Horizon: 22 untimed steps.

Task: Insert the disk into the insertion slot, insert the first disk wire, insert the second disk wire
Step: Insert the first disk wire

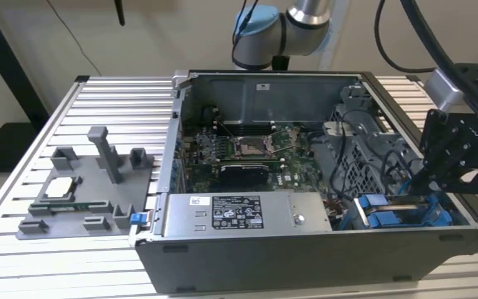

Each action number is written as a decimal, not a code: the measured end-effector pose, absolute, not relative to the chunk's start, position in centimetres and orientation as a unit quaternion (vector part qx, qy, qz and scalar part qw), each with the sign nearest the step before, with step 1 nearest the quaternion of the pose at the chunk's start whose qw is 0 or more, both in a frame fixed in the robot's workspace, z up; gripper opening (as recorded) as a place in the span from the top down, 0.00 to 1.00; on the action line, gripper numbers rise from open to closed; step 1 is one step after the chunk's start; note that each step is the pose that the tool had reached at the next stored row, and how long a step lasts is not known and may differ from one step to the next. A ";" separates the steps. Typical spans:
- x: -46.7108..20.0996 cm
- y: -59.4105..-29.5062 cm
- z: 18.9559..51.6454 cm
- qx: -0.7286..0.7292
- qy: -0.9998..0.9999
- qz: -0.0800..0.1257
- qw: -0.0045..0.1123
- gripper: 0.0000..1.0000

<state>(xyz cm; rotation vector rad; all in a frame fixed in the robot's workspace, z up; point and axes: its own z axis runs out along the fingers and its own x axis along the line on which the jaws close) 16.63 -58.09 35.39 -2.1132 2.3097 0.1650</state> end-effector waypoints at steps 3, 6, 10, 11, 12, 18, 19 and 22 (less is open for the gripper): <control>16.6 -58.0 35.2 -0.674 0.736 0.053 0.003 1.00; 16.7 -57.9 35.0 -0.678 0.733 0.053 0.003 1.00; 16.7 -57.9 34.8 -0.693 0.719 0.053 0.001 1.00; 16.7 -57.9 34.8 -0.695 0.717 0.053 0.001 1.00; 16.8 -57.9 34.7 -0.697 0.715 0.053 0.001 1.00; 16.9 -57.6 34.7 -0.700 0.713 0.053 0.001 1.00; 17.0 -57.6 34.6 -0.700 0.713 0.053 0.001 1.00; 17.0 -57.6 34.5 -0.699 0.713 0.053 0.001 1.00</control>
